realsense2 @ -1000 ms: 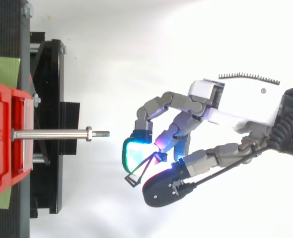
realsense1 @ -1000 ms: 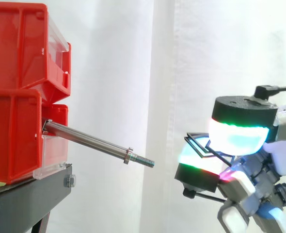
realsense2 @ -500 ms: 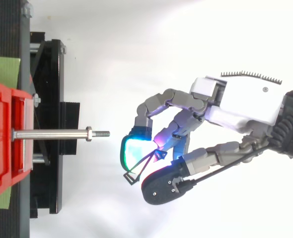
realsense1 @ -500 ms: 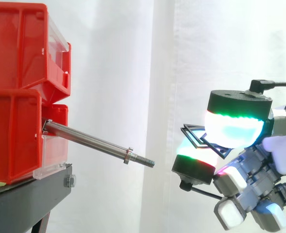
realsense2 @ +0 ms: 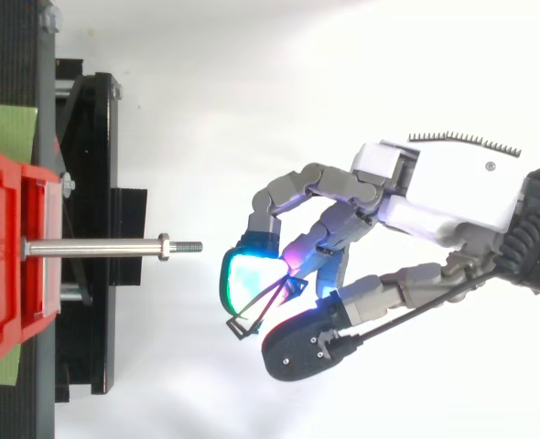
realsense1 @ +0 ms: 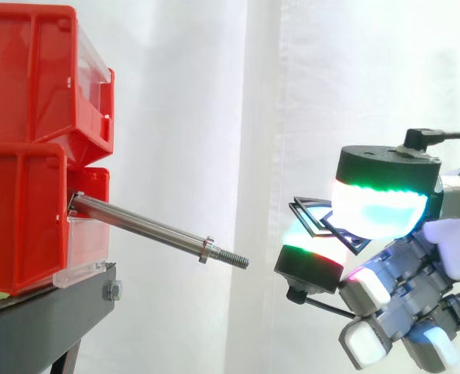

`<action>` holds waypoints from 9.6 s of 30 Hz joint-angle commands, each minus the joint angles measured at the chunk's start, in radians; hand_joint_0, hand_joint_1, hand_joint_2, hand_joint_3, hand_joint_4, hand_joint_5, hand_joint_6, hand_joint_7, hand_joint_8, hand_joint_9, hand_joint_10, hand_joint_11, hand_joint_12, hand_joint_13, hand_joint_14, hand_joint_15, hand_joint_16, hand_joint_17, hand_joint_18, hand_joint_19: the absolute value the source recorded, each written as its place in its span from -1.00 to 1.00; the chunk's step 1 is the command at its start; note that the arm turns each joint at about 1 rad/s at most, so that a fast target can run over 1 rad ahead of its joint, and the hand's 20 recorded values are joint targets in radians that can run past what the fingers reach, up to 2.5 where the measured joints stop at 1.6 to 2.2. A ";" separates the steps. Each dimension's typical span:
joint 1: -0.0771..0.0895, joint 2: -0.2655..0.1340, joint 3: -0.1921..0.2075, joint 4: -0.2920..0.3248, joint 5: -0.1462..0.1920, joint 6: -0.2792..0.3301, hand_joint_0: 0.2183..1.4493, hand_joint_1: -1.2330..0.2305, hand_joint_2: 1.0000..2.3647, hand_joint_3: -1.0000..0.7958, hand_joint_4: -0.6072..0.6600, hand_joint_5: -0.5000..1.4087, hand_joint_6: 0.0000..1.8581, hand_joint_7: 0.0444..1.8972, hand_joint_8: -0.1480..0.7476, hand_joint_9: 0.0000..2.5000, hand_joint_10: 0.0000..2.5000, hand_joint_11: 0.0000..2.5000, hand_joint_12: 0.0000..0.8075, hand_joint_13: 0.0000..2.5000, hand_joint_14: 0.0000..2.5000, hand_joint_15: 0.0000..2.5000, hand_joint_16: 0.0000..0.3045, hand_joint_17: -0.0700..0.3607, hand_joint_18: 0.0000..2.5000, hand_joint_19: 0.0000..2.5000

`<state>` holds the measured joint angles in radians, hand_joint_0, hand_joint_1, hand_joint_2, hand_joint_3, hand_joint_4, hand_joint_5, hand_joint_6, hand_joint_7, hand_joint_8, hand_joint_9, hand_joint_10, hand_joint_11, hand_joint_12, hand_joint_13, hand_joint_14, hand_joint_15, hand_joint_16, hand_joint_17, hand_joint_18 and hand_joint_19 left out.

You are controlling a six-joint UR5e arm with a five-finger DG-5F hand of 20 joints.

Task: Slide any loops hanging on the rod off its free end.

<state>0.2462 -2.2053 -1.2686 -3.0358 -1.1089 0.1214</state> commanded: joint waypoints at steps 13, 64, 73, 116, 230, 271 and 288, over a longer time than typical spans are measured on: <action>0.001 -0.001 0.000 0.000 0.006 0.000 -0.37 -0.38 -1.00 -0.44 0.17 -0.67 -0.09 0.07 0.02 -0.20 -0.99 -0.38 -0.10 -0.24 -0.99 -0.73 -0.65 -0.12 -0.17 -0.42; 0.012 -0.001 0.000 -0.009 0.029 0.046 -0.19 -0.46 -0.99 -0.39 0.01 -0.70 -0.06 0.00 -0.10 -0.19 -0.99 -0.40 -0.15 -0.21 -0.99 -0.73 -0.66 -0.13 -0.17 -0.43; 0.015 0.001 0.000 -0.014 0.031 0.061 -0.21 -0.41 -1.00 -0.44 0.03 -0.69 -0.06 0.01 -0.09 -0.19 -0.99 -0.41 -0.15 -0.22 -0.99 -0.74 -0.66 -0.14 -0.17 -0.43; 0.025 0.001 0.000 -0.015 0.050 0.063 -0.36 0.02 -0.98 -0.22 0.27 -0.58 -0.19 0.26 0.12 -0.02 -0.98 -0.52 -0.14 -0.22 -0.99 -0.76 -0.65 -0.11 -0.19 -0.37; 0.027 0.001 0.000 -0.066 0.050 0.090 -0.34 -0.23 -0.98 -0.21 0.24 -0.63 -0.21 0.11 0.05 -0.19 -0.98 -0.45 -0.16 -0.31 -0.99 -0.74 -0.66 -0.13 -0.23 -0.37; 0.027 0.001 -0.002 -0.081 0.050 0.090 -0.35 -0.12 -0.98 -0.20 0.15 -0.64 -0.12 0.10 0.05 -0.18 -0.99 -0.46 -0.17 -0.31 -0.99 -0.76 -0.66 -0.14 -0.23 -0.38; 0.027 -0.001 0.000 -0.118 0.050 0.090 -0.37 -0.33 -0.97 0.04 0.08 -0.64 -0.09 0.12 0.05 -0.13 -0.99 -0.46 -0.08 -0.35 -0.99 -0.81 -0.63 -0.08 -0.20 -0.44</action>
<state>0.2728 -2.2047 -1.2687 -3.1475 -1.0589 0.2117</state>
